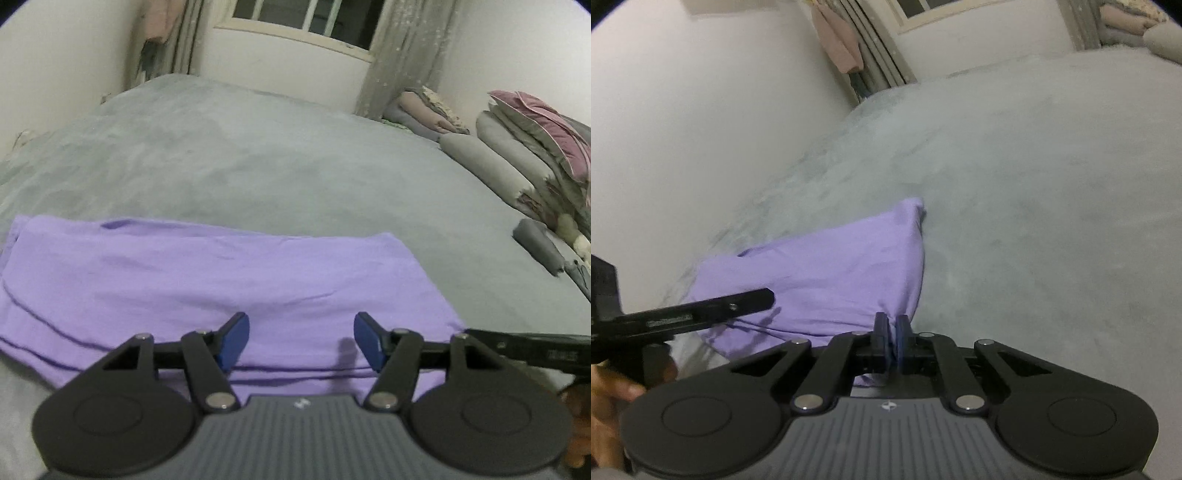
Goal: Fold clothes
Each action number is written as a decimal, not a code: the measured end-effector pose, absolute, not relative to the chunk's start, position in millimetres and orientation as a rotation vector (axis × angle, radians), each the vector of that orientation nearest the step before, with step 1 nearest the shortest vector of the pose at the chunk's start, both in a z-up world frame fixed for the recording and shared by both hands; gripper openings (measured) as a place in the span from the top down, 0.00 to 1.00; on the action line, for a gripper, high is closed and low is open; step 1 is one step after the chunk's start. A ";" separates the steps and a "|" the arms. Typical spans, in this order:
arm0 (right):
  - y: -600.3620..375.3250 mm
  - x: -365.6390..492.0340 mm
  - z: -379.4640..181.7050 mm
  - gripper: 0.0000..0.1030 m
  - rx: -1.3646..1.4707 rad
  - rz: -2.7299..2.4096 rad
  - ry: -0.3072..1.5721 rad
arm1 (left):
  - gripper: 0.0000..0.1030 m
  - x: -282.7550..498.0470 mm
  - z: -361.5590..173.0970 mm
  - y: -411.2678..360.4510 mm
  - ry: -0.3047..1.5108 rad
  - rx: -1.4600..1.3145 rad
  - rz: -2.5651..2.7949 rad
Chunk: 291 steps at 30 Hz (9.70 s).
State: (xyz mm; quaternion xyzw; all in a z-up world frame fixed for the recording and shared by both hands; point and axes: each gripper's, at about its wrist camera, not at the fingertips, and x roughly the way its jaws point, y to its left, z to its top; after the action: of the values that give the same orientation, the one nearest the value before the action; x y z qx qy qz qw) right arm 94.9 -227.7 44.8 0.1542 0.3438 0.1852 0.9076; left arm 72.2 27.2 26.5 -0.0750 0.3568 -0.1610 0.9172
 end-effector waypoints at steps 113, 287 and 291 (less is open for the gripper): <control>-201.1 92.2 26.8 0.49 0.723 0.191 0.723 | 0.03 19.3 32.3 122.2 0.728 -0.097 0.034; 77.9 231.7 85.8 0.52 0.080 0.724 0.939 | 0.00 49.1 31.3 175.3 0.721 -0.192 0.155; 77.4 220.6 87.6 0.90 0.031 0.688 0.912 | 0.07 47.0 28.0 177.8 0.712 -0.209 0.133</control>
State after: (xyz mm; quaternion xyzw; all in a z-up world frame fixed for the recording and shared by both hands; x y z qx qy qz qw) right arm 220.6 77.4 87.6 0.0149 0.4316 0.3257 0.8411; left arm 47.0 177.8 28.0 -0.1022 0.3476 0.0650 0.9298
